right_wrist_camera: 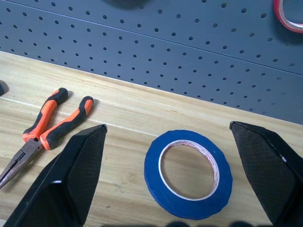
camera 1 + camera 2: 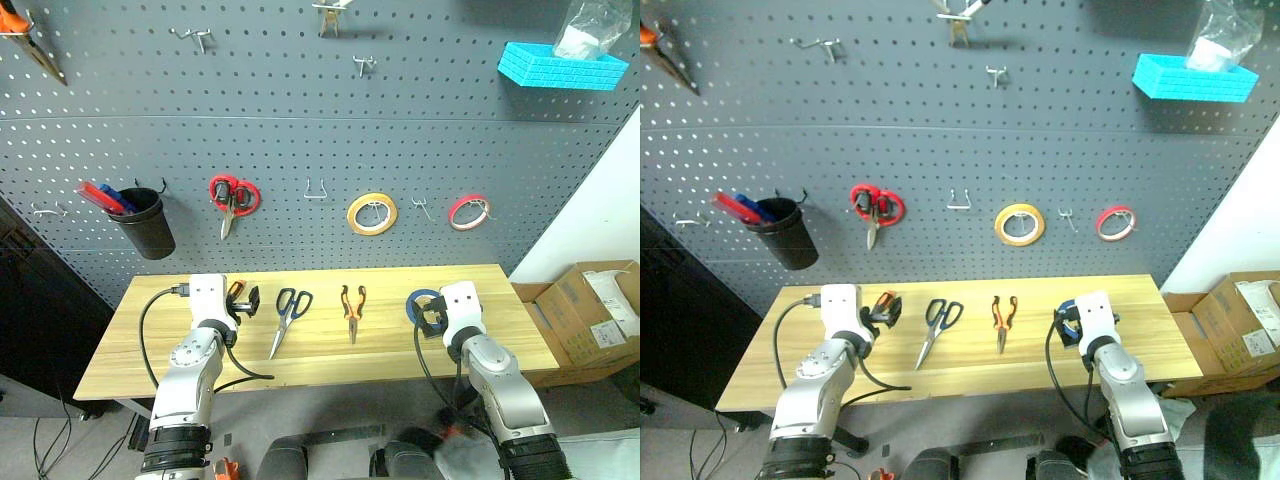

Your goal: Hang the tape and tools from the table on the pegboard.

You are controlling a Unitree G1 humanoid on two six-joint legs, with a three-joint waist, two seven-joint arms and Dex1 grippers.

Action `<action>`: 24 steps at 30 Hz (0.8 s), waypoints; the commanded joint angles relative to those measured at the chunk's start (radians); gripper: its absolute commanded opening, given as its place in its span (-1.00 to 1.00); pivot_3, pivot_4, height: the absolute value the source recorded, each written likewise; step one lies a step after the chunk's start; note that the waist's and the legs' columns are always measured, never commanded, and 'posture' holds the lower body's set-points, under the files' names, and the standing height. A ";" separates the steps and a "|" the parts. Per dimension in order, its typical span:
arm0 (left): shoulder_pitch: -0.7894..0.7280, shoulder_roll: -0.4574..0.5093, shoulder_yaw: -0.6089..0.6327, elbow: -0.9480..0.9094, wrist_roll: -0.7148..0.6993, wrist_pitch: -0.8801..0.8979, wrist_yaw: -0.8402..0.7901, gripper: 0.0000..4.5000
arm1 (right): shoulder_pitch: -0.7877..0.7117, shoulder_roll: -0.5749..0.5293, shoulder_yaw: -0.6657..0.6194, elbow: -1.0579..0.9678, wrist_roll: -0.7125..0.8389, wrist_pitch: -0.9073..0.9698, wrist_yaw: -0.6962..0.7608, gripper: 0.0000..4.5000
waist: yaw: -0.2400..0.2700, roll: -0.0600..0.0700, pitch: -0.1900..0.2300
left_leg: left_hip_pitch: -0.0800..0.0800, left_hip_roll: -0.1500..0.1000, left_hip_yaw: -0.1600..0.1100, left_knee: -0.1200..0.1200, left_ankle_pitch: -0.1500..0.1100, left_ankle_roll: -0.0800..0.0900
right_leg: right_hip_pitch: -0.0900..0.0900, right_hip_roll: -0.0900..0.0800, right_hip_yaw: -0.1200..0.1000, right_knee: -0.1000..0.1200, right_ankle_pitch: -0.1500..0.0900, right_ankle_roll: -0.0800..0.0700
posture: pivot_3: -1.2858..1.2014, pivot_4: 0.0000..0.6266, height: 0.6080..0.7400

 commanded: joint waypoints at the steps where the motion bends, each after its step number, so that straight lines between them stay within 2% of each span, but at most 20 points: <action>1: -0.014 0.006 0.013 -0.025 0.000 -0.016 -0.004 0.99 | -0.014 -0.005 -0.009 -0.027 -0.005 -0.010 0.003 1.00 | 0.000 0.000 0.000 | 0.000 0.000 0.000 0.000 0.000 0.000 | 0.000 0.000 0.000 0.000 0.000 0.000 | 0.16 -0.93 1.00; 10: -0.035 0.015 0.005 -0.027 -0.012 -0.010 -0.032 0.99 | -0.015 -0.038 -0.007 -0.040 -0.009 0.007 0.040 1.00 | 0.000 0.001 0.004 | 0.000 0.000 0.000 0.000 0.000 0.000 | 0.000 0.000 0.000 0.000 0.000 0.000 | 0.15 -0.83 1.00; 13: -0.085 0.043 -0.051 -0.040 -0.012 -0.006 -0.122 0.99 | -0.041 -0.076 -0.002 -0.038 -0.003 0.024 0.094 1.00 | 0.001 0.001 0.012 | 0.000 0.000 0.000 0.000 0.000 0.000 | -0.002 0.000 0.000 0.000 0.000 0.000 | 0.15 -0.80 1.00; 17: -0.236 -0.002 -0.152 -0.055 -0.129 0.132 -0.304 0.99 | -0.168 -0.172 0.055 0.078 -0.008 0.031 0.258 1.00 | 0.001 0.005 0.034 | -0.001 -0.001 -0.001 0.003 -0.003 -0.005 | -0.004 -0.001 -0.001 -0.002 0.000 0.000 | 0.14 -0.67 1.00; 20: -0.281 -0.044 -0.245 -0.018 -0.127 0.160 -0.376 0.99 | -0.251 -0.208 0.096 0.202 -0.038 0.001 0.317 1.00 | -0.005 0.003 0.047 | -0.001 -0.002 -0.001 0.004 0.000 0.000 | 0.001 -0.001 0.001 -0.003 0.000 0.000 | 0.13 -0.54 1.00; 24: -0.300 -0.092 -0.314 -0.013 -0.173 0.251 -0.453 0.99 | -0.315 -0.222 0.127 0.321 -0.051 -0.021 0.372 1.00 | -0.022 0.001 0.077 | -0.002 -0.002 0.000 0.002 -0.003 0.006 | 0.000 0.000 0.002 0.001 -0.002 0.002 | 0.13 -0.38 1.00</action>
